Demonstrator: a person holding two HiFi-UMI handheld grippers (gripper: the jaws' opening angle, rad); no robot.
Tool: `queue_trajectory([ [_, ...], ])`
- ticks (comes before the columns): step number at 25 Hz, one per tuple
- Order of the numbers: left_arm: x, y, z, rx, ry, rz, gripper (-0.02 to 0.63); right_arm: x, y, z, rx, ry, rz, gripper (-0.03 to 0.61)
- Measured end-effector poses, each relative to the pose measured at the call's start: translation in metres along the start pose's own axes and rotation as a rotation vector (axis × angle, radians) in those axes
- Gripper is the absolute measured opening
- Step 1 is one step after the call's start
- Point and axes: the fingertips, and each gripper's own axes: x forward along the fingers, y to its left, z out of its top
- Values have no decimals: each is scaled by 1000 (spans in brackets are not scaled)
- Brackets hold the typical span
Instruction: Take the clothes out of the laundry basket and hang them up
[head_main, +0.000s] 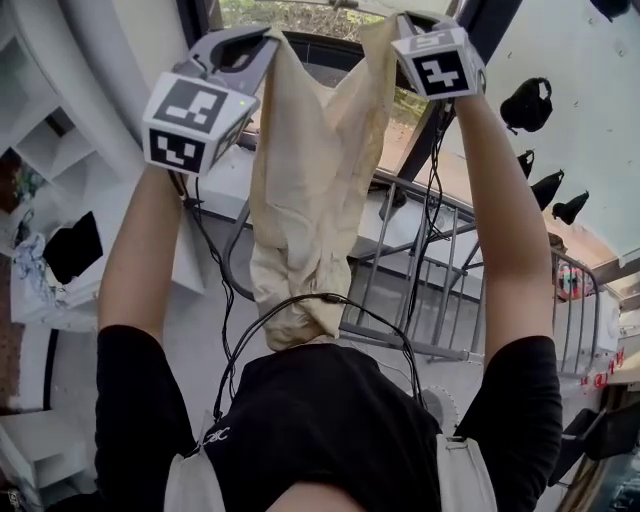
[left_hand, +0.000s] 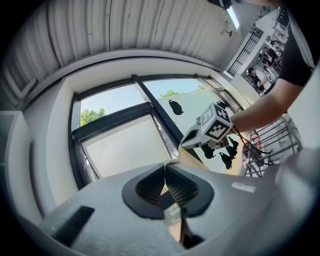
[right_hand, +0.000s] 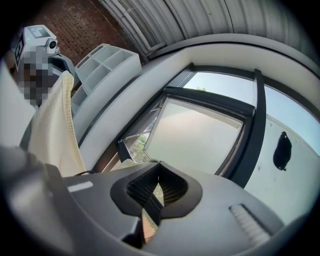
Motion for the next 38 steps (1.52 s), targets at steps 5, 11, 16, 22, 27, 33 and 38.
queue_trajectory([
  [5, -12, -18, -36, -34, 60, -34, 9, -4, 46, -31, 11, 32, 76, 15],
  [11, -25, -51, -67, -84, 93, -116, 9, -26, 86, -64, -1, 77, 132, 15],
  [16, -31, -84, -81, -118, 114, -186, 9, -48, 109, -96, 7, 126, 164, 17],
  [22, -39, -121, -107, -145, 168, -255, 9, -72, 143, -142, 13, 214, 219, 17],
  [27, -46, -137, -142, -164, 236, -262, 9, -80, 184, -181, 41, 292, 283, 17],
  [33, -50, -132, -200, -220, 354, -199, 9, -79, 227, -214, 94, 351, 354, 17],
  [38, -52, -119, -240, -273, 430, -137, 9, -73, 259, -231, 136, 385, 404, 17],
])
